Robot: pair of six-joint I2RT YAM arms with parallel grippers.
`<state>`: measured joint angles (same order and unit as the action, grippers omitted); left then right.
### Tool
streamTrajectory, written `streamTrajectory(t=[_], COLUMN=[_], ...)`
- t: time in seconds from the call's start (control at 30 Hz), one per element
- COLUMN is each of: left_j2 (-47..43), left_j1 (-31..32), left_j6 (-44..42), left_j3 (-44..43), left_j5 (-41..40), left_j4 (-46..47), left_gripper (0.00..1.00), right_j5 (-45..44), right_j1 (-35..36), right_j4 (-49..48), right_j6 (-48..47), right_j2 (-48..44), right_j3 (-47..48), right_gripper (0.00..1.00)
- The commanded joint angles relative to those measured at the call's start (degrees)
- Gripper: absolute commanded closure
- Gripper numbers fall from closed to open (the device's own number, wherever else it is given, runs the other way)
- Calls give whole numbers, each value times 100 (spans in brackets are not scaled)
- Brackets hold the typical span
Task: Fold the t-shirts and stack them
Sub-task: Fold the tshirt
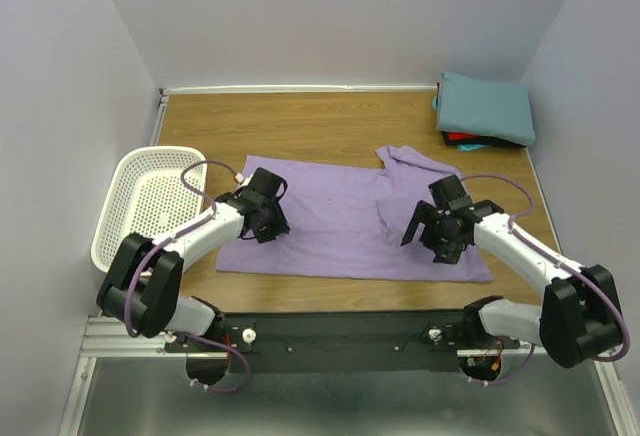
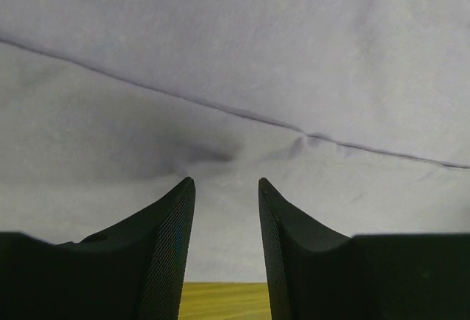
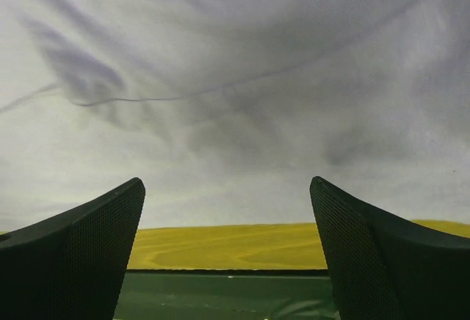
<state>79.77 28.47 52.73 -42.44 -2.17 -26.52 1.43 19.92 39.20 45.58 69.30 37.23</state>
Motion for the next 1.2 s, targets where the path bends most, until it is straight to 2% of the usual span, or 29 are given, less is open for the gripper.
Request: streamTrajectory(t=[0.0,0.13,0.23,0.27,0.37,0.57,0.73,0.87,1.17], left_j2=[-146,12,538,897,1663,3287,4072,4503,4591], left_j1=[-43,-341,-772,-903,-1211,-1519,-1572,-1572,-1564], left_j6=[-429,-614,-650,-563,-299,-201,-386,-465,-465], left_j3=[-651,-1292,-1951,-2336,-3023,-4726,-5782,-6057,-5908], left_j5=[-344,-679,-1134,-1606,-2189,-2962,-3228,-3237,-2894], left_j4=[-450,-503,-406,-424,-494,-1204,-1521,-1628,-1453], left_gripper=[52,51,52,52,52,52,54,55,56], right_j5=[-37,-318,-573,-730,-812,-205,-222,-345,-354], right_j1=[-32,-32,-41,-41,-41,-41,-41,-41,-41], right_j4=[351,220,-210,-542,-931,-1309,-1415,-1433,-1529], right_j6=[-321,-691,-883,-911,-946,-1016,-1060,-1069,-999], right_j2=[22,417,786,839,1164,1631,1596,1499,1481], right_j3=[723,1513,2138,2235,2621,2728,2596,2482,2315], right_gripper=[0,0,0,0,0,0,0,0,0])
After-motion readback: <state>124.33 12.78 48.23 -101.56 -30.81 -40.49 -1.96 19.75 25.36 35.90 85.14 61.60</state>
